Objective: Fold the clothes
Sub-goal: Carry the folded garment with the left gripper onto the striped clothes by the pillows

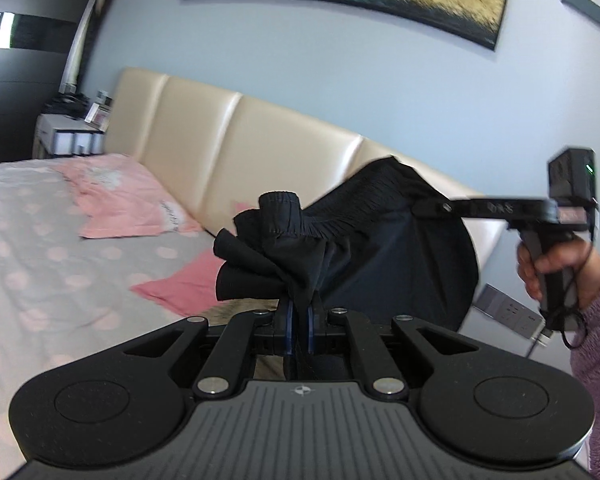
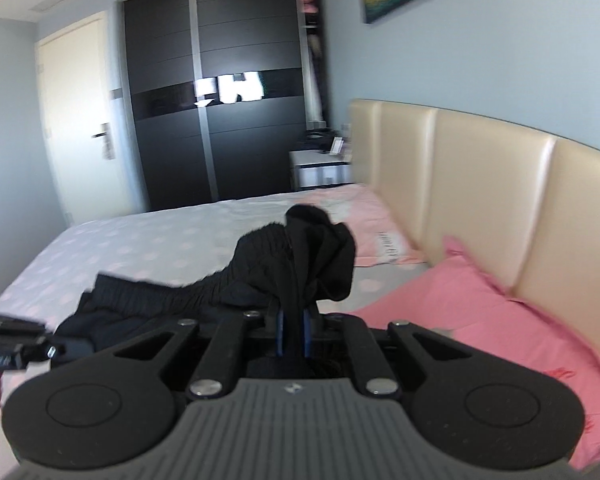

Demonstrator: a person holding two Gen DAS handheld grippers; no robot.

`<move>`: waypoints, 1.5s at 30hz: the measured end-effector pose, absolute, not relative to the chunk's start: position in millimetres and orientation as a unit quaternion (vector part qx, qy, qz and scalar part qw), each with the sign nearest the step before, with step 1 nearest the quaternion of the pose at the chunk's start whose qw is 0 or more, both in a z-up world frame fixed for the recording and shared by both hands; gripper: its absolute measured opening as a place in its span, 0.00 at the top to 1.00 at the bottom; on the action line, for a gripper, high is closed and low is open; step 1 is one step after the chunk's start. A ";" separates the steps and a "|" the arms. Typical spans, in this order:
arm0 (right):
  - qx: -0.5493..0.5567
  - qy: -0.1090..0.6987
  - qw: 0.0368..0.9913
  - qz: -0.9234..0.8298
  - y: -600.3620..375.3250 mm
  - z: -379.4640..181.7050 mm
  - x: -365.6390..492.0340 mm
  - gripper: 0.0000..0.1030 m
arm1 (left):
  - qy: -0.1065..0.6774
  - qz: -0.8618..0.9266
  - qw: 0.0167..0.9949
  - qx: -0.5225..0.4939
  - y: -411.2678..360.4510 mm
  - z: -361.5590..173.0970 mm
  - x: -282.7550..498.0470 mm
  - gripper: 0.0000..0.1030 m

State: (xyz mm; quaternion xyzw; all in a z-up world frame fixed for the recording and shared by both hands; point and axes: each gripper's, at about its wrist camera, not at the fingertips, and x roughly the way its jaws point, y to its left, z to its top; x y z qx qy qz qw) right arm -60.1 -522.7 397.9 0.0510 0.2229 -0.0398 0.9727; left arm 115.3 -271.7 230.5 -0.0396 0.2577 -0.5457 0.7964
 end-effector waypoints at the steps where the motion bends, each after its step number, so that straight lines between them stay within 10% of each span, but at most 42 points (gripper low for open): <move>1: 0.051 0.227 0.971 -0.048 -530.1 396.1 -55.8 0.92 | 0.262 -0.549 0.793 -0.037 -281.2 226.5 115.5 0.96; 29: 0.143 0.302 0.934 -0.126 -646.8 203.7 48.5 0.91 | 0.403 -0.496 0.767 -0.053 -363.1 95.0 179.1 0.89; 35: 0.155 0.296 0.932 -0.144 -649.8 192.0 48.3 0.79 | 0.401 -0.496 0.769 -0.048 -362.6 96.3 176.5 0.87; 45: 0.166 0.266 0.933 -0.178 -644.1 225.5 17.8 0.48 | 0.342 -0.502 0.794 -0.028 -336.4 130.9 144.9 0.51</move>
